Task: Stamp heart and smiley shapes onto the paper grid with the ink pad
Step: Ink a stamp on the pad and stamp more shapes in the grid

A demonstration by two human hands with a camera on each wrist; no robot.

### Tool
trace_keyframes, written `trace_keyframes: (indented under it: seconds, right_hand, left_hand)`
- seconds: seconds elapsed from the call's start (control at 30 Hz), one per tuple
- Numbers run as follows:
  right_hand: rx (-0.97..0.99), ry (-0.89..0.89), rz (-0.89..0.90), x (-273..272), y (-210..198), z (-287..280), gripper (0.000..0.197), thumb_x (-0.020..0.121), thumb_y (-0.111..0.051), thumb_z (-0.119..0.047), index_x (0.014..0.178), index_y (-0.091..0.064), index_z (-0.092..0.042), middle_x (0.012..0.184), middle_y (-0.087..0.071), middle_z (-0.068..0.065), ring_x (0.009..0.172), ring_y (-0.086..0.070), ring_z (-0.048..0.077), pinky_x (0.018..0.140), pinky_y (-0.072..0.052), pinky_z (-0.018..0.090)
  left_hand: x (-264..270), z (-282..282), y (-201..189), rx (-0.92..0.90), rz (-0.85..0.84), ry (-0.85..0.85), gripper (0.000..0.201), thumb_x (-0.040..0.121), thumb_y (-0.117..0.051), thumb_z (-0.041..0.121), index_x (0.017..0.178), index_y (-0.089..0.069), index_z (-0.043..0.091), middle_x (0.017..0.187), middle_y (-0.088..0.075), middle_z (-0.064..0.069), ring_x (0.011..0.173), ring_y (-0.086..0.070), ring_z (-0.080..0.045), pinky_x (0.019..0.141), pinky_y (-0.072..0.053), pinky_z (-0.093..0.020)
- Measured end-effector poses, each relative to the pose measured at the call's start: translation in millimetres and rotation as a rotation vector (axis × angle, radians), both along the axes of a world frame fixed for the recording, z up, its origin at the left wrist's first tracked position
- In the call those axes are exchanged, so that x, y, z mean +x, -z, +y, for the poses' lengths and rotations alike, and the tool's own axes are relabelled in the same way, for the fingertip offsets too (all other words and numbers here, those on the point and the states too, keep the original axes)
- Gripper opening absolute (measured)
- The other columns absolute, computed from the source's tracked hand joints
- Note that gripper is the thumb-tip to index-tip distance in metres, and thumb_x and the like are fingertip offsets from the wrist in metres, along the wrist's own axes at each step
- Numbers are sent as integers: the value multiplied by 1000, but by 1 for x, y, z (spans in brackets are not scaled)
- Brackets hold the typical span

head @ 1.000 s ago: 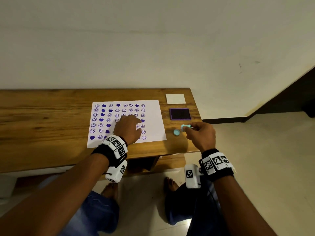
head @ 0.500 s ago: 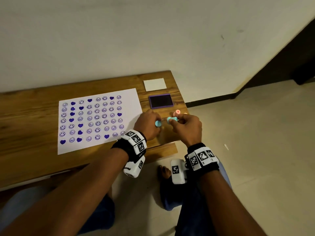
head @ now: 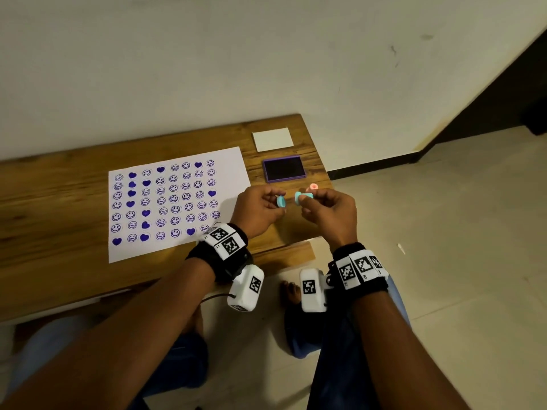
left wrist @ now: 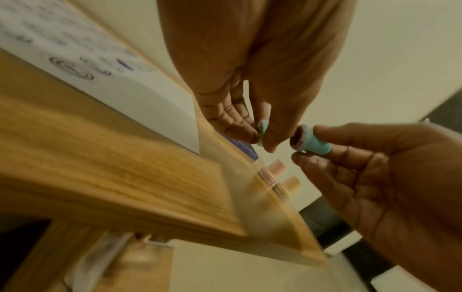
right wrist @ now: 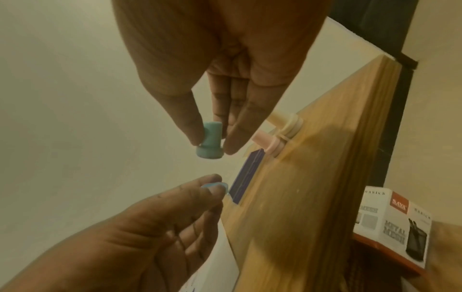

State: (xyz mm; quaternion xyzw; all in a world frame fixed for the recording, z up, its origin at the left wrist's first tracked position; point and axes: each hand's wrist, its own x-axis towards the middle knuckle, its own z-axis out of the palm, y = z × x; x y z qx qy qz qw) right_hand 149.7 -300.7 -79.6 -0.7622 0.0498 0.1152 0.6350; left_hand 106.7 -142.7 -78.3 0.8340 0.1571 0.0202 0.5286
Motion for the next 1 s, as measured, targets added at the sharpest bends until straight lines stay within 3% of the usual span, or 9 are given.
trace_keyframes:
  seconds: [0.13, 0.37, 0.6, 0.77, 1.0]
  right_hand:
    - [132, -7, 58, -4, -6, 2, 21, 81, -81, -12, 99, -75, -2, 89, -76, 12, 78, -73, 19, 69, -59, 30]
    - [163, -53, 79, -8, -8, 4, 12, 84, -77, -6, 93, -73, 1, 88, -76, 14, 82, -75, 26, 72, -62, 36]
    - [130, -83, 85, -8, -4, 4, 15, 84, -77, -8, 96, -75, 0, 92, -76, 15, 87, -75, 29, 76, -62, 39]
    - [156, -116, 114, -8, -7, 1, 15, 86, -75, -8, 97, -76, 0, 90, -76, 16, 87, -74, 30, 74, -61, 33]
    - [196, -166, 153, -8, -10, 4, 16, 86, -75, -9, 100, -77, -1, 91, -77, 14, 86, -75, 25, 74, -58, 31]
  left_hand:
    - [-6, 0, -5, -137, -26, -41, 40, 71, -81, 7, 109, -70, 13, 93, -72, 1, 79, -69, -9, 70, -55, -14]
    - [-12, -1, -12, -150, -41, -14, 44, 68, -83, 7, 110, -70, 12, 91, -73, 3, 77, -70, -5, 72, -56, -17]
    - [-13, -4, -16, -73, -45, 54, 41, 71, -80, 4, 111, -70, 11, 94, -73, -1, 76, -68, 0, 70, -55, -13]
    - [-11, -5, -18, -3, -75, 97, 39, 72, -79, 5, 110, -71, 9, 94, -73, -1, 72, -64, 5, 67, -51, -6]
    - [-11, 3, -24, 115, -103, 165, 37, 72, -80, 8, 107, -72, 11, 87, -65, 10, 72, -60, 5, 68, -49, -4]
